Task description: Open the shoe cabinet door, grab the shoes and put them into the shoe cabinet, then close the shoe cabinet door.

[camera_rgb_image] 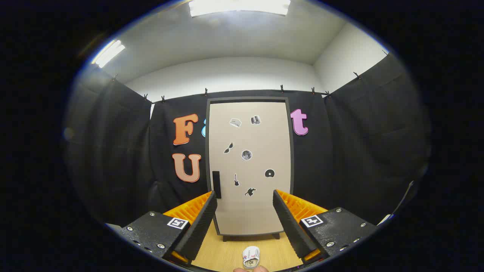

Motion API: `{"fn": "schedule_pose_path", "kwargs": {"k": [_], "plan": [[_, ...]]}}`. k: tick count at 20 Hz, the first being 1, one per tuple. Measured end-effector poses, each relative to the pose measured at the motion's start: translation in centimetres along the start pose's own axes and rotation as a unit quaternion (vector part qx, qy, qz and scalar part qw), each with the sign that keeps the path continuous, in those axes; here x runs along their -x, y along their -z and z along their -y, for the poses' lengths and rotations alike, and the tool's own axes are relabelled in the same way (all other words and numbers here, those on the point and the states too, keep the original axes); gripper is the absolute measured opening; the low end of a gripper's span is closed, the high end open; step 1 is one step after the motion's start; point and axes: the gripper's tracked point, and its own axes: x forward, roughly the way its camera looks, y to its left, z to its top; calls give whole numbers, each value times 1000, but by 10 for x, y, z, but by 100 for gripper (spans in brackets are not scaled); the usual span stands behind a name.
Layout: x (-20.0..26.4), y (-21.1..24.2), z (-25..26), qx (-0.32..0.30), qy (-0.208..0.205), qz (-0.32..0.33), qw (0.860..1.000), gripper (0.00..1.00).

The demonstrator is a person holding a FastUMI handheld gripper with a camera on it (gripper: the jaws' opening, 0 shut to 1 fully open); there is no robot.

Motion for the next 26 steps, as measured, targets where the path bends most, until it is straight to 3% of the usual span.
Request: {"fn": "schedule_pose_path", "kwargs": {"k": [15, 26], "plan": [[-9, 5, -13, 8, -2, -5, 1000, 93], [-41, 22, -54, 11, -9, -14, 1000, 93]]}}
